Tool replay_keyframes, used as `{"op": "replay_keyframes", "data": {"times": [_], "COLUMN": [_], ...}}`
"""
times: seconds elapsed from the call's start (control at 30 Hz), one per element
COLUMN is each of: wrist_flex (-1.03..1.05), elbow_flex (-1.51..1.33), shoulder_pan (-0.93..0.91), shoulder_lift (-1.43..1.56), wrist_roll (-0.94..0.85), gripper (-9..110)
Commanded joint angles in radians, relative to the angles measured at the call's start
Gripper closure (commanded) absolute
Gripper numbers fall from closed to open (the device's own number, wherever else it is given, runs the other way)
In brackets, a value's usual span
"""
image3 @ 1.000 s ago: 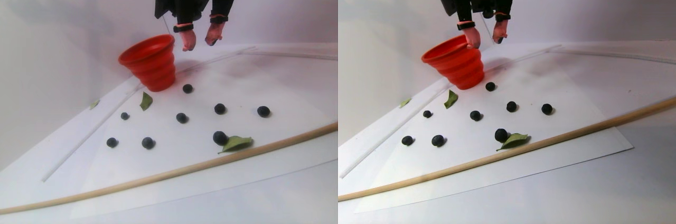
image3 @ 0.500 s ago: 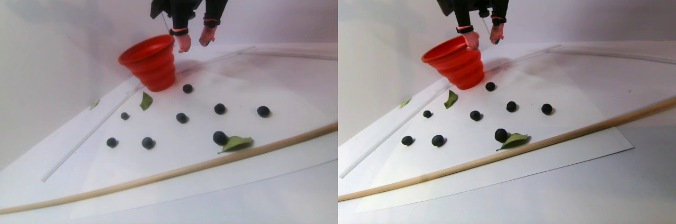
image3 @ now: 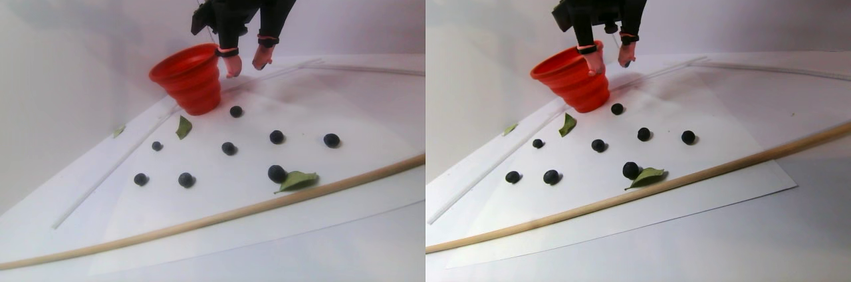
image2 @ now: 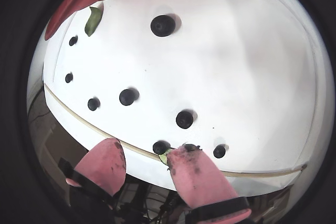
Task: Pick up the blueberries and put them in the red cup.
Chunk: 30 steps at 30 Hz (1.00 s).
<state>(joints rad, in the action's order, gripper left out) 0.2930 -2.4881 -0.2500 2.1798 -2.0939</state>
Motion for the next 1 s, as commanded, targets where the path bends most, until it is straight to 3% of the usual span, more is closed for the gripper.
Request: {"op": "replay_keyframes", "data": {"times": [0.0, 0.97], "wrist_flex": [-0.018, -0.238], "elbow_flex": [-0.006, -0.061], "shoulder_pan": [-0.012, -0.089], "shoulder_lift": [-0.002, -0.236], "wrist_roll": [-0.018, -0.04], "gripper": [86, 86]}}
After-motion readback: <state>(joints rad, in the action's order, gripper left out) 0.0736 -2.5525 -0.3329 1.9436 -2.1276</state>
